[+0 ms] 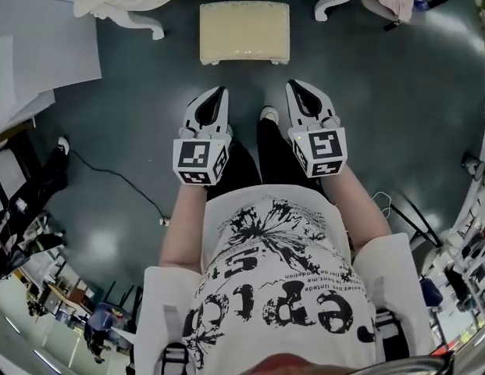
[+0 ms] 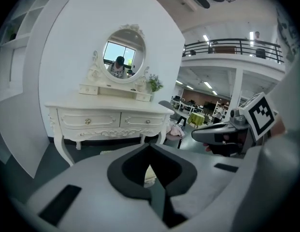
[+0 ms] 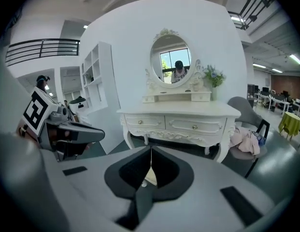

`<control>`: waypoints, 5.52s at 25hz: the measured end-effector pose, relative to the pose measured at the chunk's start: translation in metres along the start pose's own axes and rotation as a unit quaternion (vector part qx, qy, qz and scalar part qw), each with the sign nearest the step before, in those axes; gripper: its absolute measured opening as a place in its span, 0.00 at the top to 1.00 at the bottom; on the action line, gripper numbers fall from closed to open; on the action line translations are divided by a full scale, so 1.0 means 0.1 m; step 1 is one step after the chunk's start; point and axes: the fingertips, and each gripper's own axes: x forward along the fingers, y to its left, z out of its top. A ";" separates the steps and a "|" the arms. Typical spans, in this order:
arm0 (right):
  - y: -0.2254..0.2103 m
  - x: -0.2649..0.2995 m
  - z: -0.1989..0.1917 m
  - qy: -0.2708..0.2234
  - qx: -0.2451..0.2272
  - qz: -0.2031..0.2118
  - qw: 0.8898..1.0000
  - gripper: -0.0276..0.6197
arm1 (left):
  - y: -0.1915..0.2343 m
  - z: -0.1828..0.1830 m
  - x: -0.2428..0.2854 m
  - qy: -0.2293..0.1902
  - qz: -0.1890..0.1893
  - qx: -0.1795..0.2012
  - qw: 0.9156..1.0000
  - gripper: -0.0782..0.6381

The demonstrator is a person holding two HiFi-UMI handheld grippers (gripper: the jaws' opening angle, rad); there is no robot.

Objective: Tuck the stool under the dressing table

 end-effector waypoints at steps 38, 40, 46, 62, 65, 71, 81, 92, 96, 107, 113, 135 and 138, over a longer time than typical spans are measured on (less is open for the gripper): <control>-0.67 3.53 -3.63 0.107 0.084 -0.115 0.984 0.93 | 1.85 -3.62 3.10 0.120 -0.016 -0.027 0.992 0.87; -0.67 3.52 -3.61 0.104 0.073 -0.116 0.985 0.93 | 1.84 -3.59 3.12 0.110 -0.022 -0.042 0.993 0.87; -0.67 3.62 -3.58 0.120 0.070 -0.121 0.983 0.93 | 1.91 -3.56 3.17 0.109 -0.045 -0.047 0.992 0.87; -1.10 4.21 -3.08 0.128 0.054 -0.103 0.985 0.93 | 2.24 -3.06 3.77 0.091 -0.014 -0.131 0.987 0.87; -1.19 4.34 -3.02 0.133 0.044 -0.096 0.985 0.93 | 2.28 -3.01 3.89 0.086 -0.008 -0.135 0.987 0.87; -1.35 4.58 -2.83 0.135 0.023 -0.081 0.987 0.93 | 2.38 -2.84 4.11 0.083 -0.013 -0.101 0.991 0.87; -1.55 4.97 -2.56 0.110 -0.002 -0.066 0.992 0.93 | 2.59 -2.57 4.46 0.066 -0.003 -0.074 0.995 0.87; -1.68 5.37 -2.28 0.089 -0.040 -0.045 0.994 0.93 | 2.91 -2.29 4.78 0.050 0.021 -0.052 0.997 0.87; -1.74 5.51 -2.18 0.087 -0.073 -0.019 0.993 0.93 | 2.99 -2.20 4.89 0.038 0.026 -0.045 0.998 0.87; -1.76 5.40 -2.24 0.114 -0.021 -0.040 0.992 0.93 | 2.94 -2.17 4.78 0.052 0.014 -0.033 0.998 0.87; -1.31 4.76 -1.86 0.091 0.004 -0.035 0.995 0.93 | 2.79 -1.83 4.08 0.043 0.010 -0.046 0.998 0.87; 0.07 1.61 2.48 -0.185 -0.077 -0.042 0.979 0.93 | 1.65 2.39 0.68 -0.203 -0.013 0.079 0.976 0.87; 0.28 1.01 2.82 -0.203 -0.081 -0.056 0.974 0.93 | 1.37 2.63 0.10 -0.213 -0.023 0.075 0.974 0.87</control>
